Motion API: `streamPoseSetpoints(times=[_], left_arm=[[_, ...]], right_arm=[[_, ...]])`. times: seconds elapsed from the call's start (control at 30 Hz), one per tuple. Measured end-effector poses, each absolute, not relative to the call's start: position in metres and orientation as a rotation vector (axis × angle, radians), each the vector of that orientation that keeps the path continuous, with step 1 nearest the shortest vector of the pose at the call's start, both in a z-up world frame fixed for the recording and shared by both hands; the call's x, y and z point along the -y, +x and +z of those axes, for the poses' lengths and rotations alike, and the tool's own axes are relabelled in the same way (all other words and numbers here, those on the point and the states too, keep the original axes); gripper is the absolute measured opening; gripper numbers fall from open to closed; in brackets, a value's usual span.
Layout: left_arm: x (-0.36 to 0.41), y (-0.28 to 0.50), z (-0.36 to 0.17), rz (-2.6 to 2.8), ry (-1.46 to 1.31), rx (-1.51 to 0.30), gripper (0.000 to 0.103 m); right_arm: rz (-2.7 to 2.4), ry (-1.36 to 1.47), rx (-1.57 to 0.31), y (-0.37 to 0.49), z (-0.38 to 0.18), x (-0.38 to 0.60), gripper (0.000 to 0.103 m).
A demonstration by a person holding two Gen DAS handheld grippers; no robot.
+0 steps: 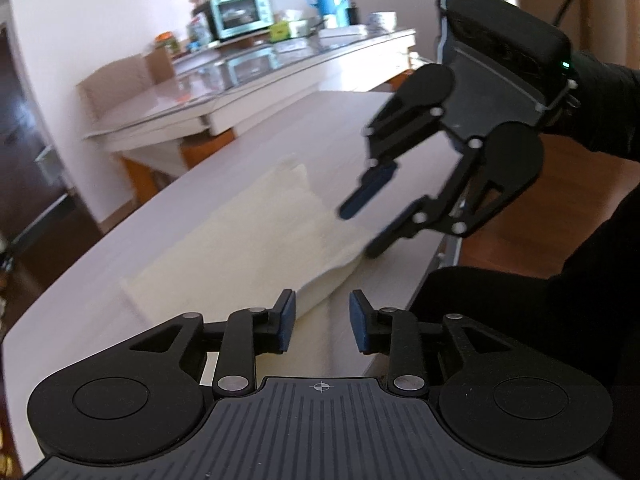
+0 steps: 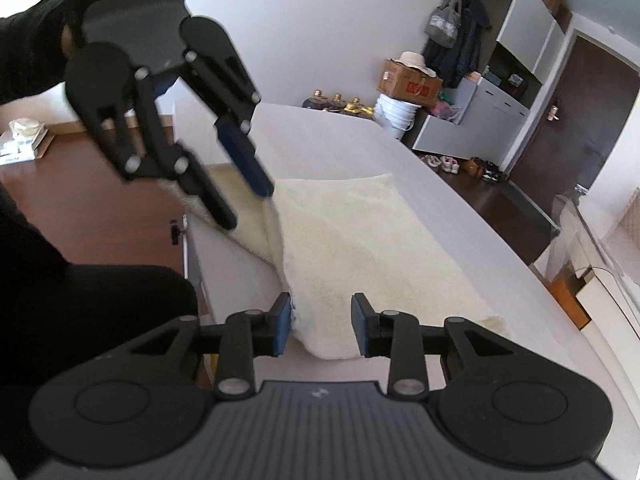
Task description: Fold towel
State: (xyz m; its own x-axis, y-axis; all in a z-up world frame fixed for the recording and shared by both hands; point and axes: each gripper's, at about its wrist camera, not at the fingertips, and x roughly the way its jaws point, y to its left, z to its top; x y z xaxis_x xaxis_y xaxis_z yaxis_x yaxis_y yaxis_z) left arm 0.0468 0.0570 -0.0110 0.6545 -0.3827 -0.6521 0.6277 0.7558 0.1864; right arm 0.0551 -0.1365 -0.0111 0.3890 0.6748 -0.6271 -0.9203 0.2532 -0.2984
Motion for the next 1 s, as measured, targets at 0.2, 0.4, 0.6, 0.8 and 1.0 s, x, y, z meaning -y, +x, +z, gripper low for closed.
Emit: streamPoseSetpoints(times=[0.2,0.4,0.6,0.8,1.0], left_arm=[[-0.077,0.032,-0.006,-0.528,0.416,-0.623,0.049],[-0.095,0.01,-0.016,-0.484,0.425,-0.619,0.056],[-0.091,-0.007,-0.031,-0.507,0.486,-0.63,0.055],[-0.089,-0.015,-0.034,-0.535,0.531,-0.623,0.037],[-0.084,-0.02,-0.035,-0.561,0.583,-0.635,0.01]], right_arm=[[1.108,-0.752,-0.38,0.043,-0.016,0.136,0.007],[1.066,-0.718,-0.374,0.04,0.004,0.15,0.007],[1.008,-0.672,-0.382,0.039,0.017,0.17,0.007],[0.965,-0.649,-0.413,0.032,0.016,0.186,0.007],[0.946,-0.637,-0.424,0.037,0.016,0.188,0.007]])
